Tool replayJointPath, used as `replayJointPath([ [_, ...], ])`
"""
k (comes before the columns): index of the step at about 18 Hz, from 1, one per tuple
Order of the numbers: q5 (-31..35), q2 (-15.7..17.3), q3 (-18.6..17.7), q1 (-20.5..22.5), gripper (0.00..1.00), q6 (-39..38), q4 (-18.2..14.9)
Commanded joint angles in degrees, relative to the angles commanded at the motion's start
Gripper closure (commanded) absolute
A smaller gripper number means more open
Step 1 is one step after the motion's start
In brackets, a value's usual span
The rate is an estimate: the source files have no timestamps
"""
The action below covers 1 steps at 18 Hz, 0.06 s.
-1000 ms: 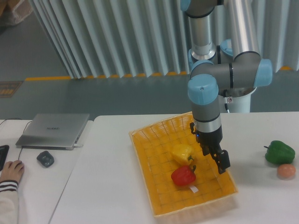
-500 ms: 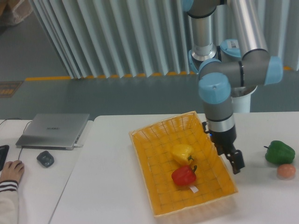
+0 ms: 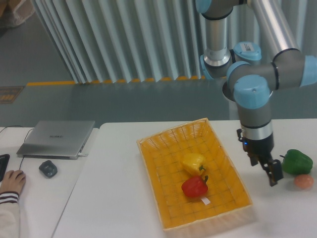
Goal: Place the red peppers in a basket
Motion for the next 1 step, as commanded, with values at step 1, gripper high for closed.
replayJointPath([
  [1,-0.09,0.18,0.0,0.44,0.0,0.18,0.0],
])
